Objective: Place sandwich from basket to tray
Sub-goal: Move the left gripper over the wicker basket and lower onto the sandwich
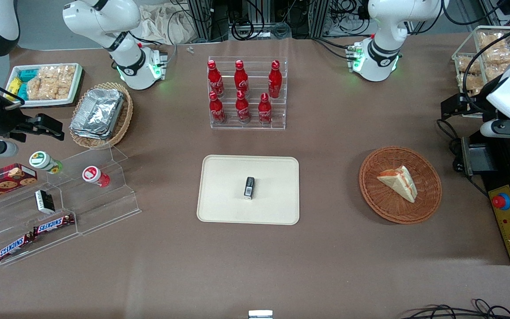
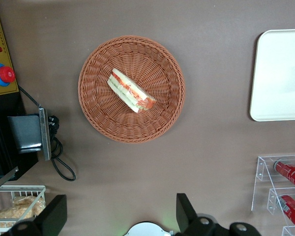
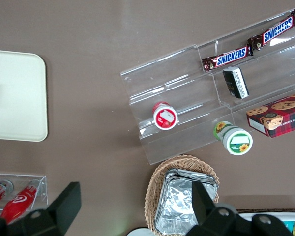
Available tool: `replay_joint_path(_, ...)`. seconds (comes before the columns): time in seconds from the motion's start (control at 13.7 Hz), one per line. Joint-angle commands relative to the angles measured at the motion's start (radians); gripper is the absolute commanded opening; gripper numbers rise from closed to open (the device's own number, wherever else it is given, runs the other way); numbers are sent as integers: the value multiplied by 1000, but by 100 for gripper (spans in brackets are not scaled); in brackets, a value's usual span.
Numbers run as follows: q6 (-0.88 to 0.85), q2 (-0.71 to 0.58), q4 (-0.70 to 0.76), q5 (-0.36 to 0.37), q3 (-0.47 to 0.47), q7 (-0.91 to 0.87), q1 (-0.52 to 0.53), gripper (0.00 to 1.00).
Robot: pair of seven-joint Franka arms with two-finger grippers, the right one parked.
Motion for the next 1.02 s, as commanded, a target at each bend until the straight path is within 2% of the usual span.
replay_joint_path(0.0,-12,-11,14,-1,-3,9,0,100)
replay_joint_path(0.51,-5,7,25,9,2,3,5,100)
replay_joint_path(0.95,-22,107,46,14,39,-116,5,100)
